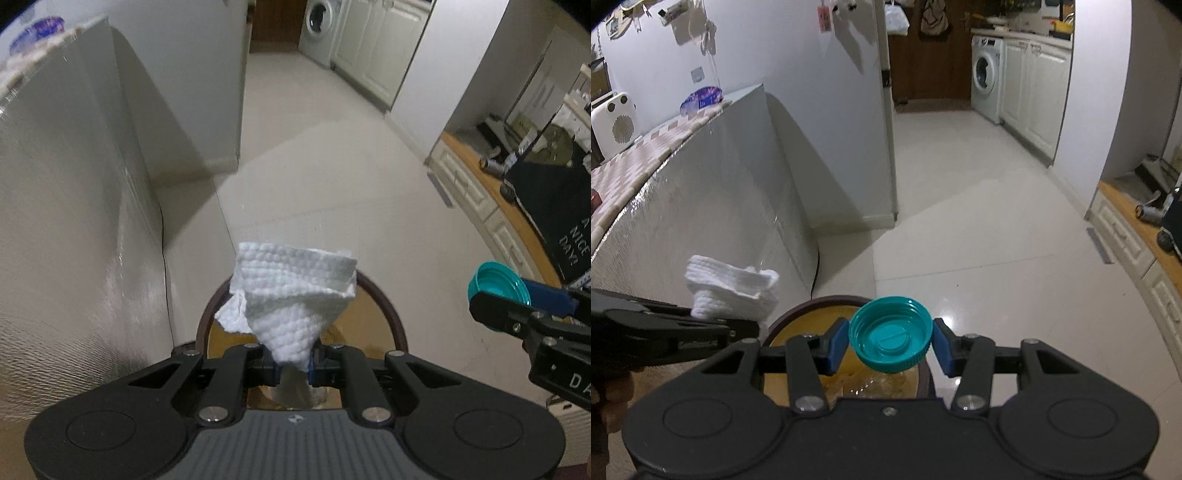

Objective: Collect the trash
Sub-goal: 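Open the left tool to drop the cloth while the right tool drops the cap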

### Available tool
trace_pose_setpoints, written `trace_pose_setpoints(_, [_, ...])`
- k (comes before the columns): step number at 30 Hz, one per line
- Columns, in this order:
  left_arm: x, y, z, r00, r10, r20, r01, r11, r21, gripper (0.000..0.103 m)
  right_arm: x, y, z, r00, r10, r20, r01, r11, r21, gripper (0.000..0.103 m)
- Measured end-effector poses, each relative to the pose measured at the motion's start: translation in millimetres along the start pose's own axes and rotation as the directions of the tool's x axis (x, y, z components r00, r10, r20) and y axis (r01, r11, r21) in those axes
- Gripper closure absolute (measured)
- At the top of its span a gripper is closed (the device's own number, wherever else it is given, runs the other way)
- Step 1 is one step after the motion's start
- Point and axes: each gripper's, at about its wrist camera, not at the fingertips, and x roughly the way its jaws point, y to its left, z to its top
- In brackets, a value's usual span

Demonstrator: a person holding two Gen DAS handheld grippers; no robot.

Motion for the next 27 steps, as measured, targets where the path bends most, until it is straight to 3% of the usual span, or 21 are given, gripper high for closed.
trace_pose_setpoints(6, [26.1, -1.0, -0.5, 0.997, -0.009, -0.071, 0.012, 0.998, 0.054, 0.089, 26.4, 5.6, 0.2, 0.998, 0.02, -0.051, -0.02, 1.0, -0.001, 0.054])
trace_pose_setpoints(13, [34.4, 3.5, -3.4, 0.998, 0.005, -0.069, -0.001, 0.998, 0.062, 0.082, 52.7, 11.0, -4.7, 0.992, 0.048, -0.12, -0.05, 0.999, -0.006, 0.054])
trace_pose_setpoints(17, [33.6, 9.0, -1.0, 0.998, 0.008, -0.067, -0.006, 1.0, 0.029, 0.066, 66.4, 12.1, -10.9, 0.986, 0.045, -0.163, -0.047, 0.999, -0.012, 0.054])
trace_pose_setpoints(21, [31.3, 8.6, 0.2, 0.998, 0.003, -0.06, -0.002, 1.0, 0.018, 0.057, 73.2, 12.5, -14.4, 0.981, 0.055, -0.185, -0.058, 0.998, -0.012, 0.054])
trace_pose_setpoints(23, [31.1, 9.3, 0.8, 0.998, 0.004, -0.06, -0.003, 1.0, 0.009, 0.044, 75.7, 11.2, -15.1, 0.98, 0.057, -0.191, -0.061, 0.998, -0.012, 0.054])
trace_pose_setpoints(27, [31.3, 9.9, 1.3, 0.998, 0.011, -0.06, -0.011, 1.0, -0.004, 0.037, 79.3, 12.5, -19.8, 0.976, 0.068, -0.207, -0.073, 0.997, -0.016, 0.053])
